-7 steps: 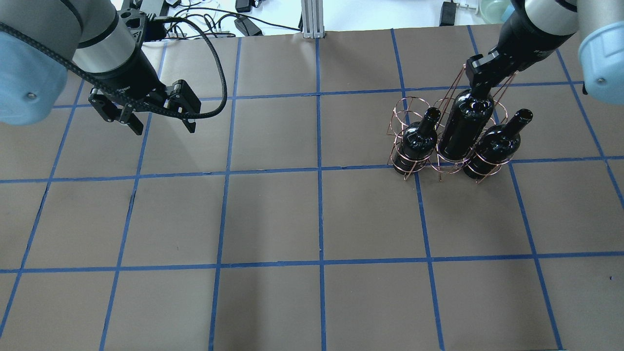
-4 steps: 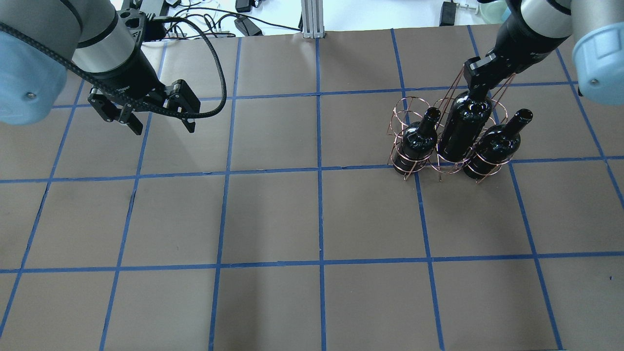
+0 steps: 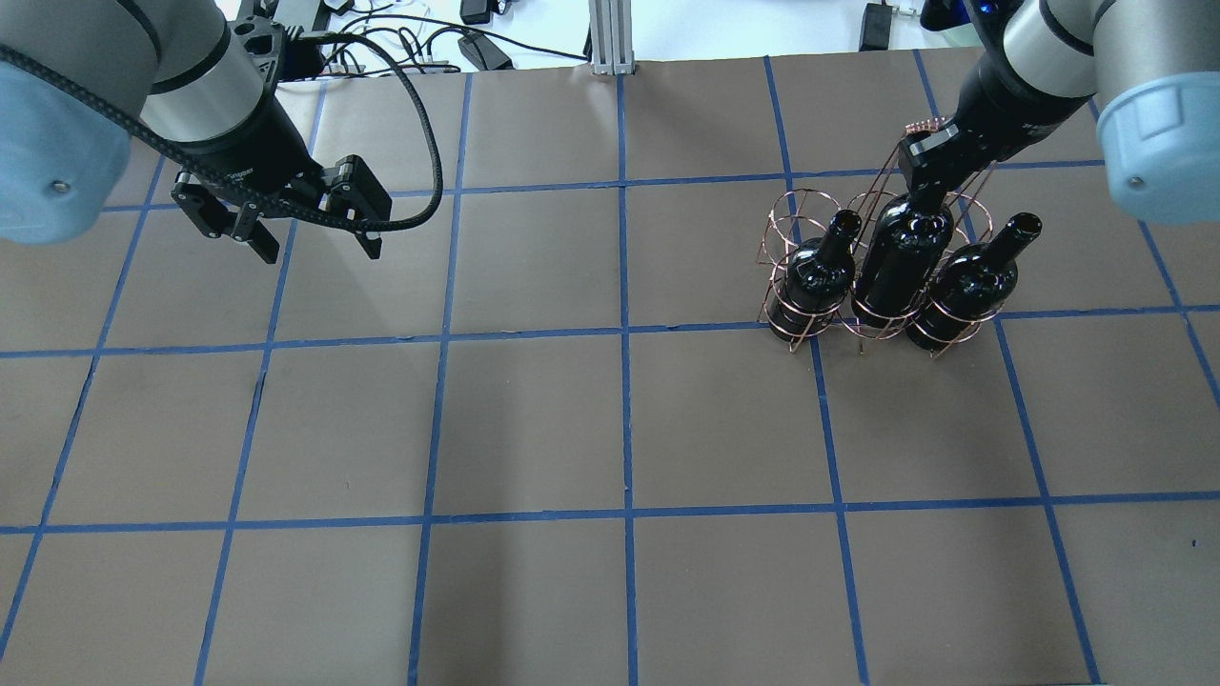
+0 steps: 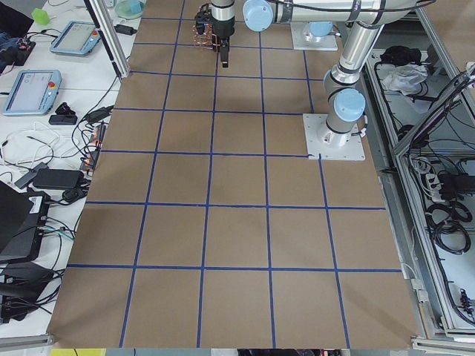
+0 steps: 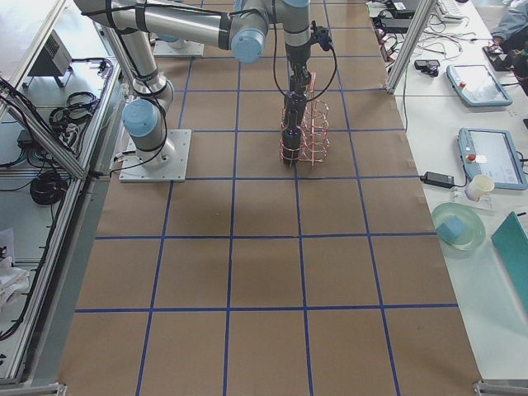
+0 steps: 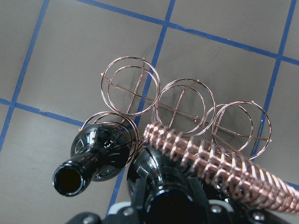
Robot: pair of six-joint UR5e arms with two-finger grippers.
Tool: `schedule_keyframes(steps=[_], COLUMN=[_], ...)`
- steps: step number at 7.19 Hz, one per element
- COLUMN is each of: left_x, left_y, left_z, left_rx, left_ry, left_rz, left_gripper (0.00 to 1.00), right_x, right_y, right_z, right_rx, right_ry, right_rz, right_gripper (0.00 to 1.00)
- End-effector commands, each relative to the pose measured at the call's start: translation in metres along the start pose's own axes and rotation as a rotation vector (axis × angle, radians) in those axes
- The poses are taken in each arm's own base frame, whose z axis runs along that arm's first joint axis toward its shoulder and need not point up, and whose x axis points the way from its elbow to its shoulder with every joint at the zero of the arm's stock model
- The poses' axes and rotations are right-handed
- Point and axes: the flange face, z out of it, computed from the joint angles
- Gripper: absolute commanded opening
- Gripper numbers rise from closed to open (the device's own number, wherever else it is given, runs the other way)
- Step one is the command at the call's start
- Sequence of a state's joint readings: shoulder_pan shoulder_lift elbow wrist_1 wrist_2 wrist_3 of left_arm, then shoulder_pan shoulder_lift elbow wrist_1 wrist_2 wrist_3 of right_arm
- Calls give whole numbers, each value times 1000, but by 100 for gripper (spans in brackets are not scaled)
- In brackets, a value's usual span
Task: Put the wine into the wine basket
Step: 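Press the bottle down flat into the rack with the right gripper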
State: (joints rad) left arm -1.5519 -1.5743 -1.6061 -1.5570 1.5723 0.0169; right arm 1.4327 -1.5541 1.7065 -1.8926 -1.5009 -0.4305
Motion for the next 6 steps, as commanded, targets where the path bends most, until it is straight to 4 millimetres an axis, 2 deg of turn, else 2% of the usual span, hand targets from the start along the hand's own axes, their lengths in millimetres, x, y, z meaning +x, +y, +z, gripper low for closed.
schedule_keyframes(steps=[1,6], left_x=[-1,-1], left_y=[0,-1], left_z=[1,0], left_rx=[-1,0], left_ry=[0,0], left_rz=[1,-1], left_gripper=[100,100], right_x=[1,2], right_y=[0,2], right_z=[17,31], right_rx=[3,-10], right_ry=[2,-2], right_rz=[-4,-3], right_gripper=[0,0])
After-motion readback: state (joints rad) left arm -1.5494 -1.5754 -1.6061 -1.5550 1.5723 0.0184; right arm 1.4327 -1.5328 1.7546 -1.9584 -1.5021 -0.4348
